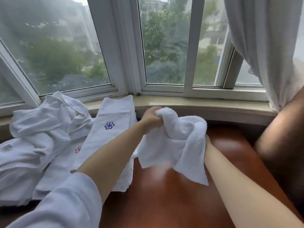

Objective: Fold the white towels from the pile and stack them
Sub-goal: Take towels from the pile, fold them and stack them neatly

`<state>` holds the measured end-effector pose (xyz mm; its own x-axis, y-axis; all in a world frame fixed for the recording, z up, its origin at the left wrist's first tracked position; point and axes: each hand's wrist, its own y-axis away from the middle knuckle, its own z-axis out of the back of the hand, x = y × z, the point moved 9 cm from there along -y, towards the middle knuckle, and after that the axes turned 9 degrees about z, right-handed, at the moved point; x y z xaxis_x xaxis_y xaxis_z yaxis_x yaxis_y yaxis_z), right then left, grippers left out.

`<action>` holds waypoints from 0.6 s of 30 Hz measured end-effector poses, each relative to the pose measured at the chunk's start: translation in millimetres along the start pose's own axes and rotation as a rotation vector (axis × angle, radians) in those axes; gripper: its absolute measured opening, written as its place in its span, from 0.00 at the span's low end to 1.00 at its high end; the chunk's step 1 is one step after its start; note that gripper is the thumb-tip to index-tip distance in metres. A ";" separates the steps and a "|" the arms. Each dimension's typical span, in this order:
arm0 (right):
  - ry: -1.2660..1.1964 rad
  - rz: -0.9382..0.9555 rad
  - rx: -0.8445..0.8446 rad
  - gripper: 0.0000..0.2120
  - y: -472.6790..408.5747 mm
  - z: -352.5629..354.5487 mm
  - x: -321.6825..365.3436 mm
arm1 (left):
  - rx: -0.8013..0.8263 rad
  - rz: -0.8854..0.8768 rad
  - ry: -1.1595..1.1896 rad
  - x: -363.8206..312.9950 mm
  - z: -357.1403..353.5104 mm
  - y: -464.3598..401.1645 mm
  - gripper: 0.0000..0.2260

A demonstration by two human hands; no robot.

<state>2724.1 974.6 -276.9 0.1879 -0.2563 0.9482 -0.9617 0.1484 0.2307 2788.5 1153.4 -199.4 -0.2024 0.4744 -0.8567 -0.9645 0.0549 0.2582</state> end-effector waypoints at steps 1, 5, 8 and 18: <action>-0.018 -0.040 -0.055 0.09 -5.5 9.7 -6.5 | -0.157 -0.037 -0.102 -10.5 10.4 -7.2 0.28; -0.019 -0.317 -0.304 0.14 14.2 51.0 -78.5 | -0.470 0.022 -0.345 19.8 -2.3 -6.2 0.28; 0.057 -0.446 -0.243 0.22 42.4 59.3 -133.5 | -0.228 0.284 -0.217 118.7 -61.7 14.4 0.21; 0.139 -0.446 -0.024 0.16 46.1 27.3 -170.6 | 0.166 0.528 0.092 231.0 -148.3 55.7 0.37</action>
<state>2642.2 999.1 -434.0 0.6084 -0.1695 0.7753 -0.7764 0.0750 0.6257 2662.9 1135.7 -449.2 -0.6718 0.3968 -0.6255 -0.6900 -0.0279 0.7233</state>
